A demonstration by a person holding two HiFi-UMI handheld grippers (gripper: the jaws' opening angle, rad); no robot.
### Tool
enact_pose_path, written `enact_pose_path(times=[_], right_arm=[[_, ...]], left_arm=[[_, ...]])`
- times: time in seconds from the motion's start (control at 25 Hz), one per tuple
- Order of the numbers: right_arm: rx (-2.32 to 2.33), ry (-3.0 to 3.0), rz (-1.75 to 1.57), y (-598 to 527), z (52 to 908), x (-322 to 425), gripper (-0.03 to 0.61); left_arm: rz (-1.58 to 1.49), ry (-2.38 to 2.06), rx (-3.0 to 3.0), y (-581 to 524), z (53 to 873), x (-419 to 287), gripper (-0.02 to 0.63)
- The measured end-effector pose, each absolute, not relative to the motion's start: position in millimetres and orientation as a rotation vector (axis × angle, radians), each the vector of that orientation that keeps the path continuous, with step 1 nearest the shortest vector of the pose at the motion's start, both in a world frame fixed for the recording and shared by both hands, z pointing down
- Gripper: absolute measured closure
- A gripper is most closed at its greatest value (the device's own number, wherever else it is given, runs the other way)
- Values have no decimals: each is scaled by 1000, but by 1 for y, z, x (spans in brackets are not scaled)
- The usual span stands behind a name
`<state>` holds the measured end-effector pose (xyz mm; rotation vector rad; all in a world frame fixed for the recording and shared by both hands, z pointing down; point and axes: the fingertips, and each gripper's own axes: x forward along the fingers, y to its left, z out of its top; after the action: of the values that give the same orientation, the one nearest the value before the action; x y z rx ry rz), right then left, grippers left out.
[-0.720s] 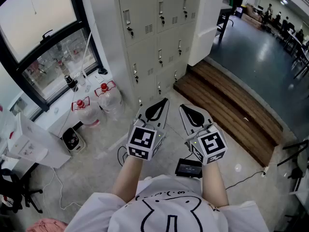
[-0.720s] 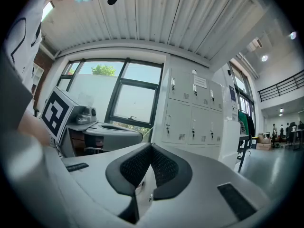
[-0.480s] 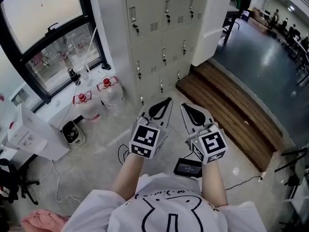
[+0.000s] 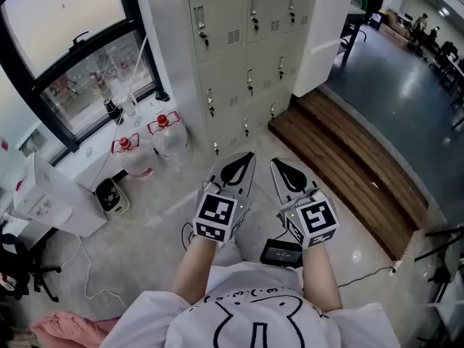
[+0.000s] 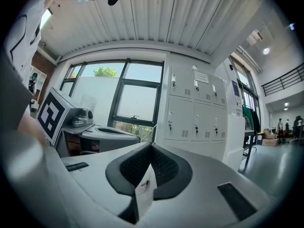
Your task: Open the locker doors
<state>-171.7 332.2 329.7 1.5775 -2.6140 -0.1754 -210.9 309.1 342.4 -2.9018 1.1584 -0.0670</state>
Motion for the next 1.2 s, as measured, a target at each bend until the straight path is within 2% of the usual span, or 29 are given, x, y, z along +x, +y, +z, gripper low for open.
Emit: enact_pose_path(times=[0.56,1.2], right_arm=[[1535,-2614,-153,222,350,-168,558],[1382,-2647,-21,47,389,-217,558]], left_arm=[[-117,1182,-2910,204,362,-204,592],[-194,1321,-2892,35,386,-253,592]])
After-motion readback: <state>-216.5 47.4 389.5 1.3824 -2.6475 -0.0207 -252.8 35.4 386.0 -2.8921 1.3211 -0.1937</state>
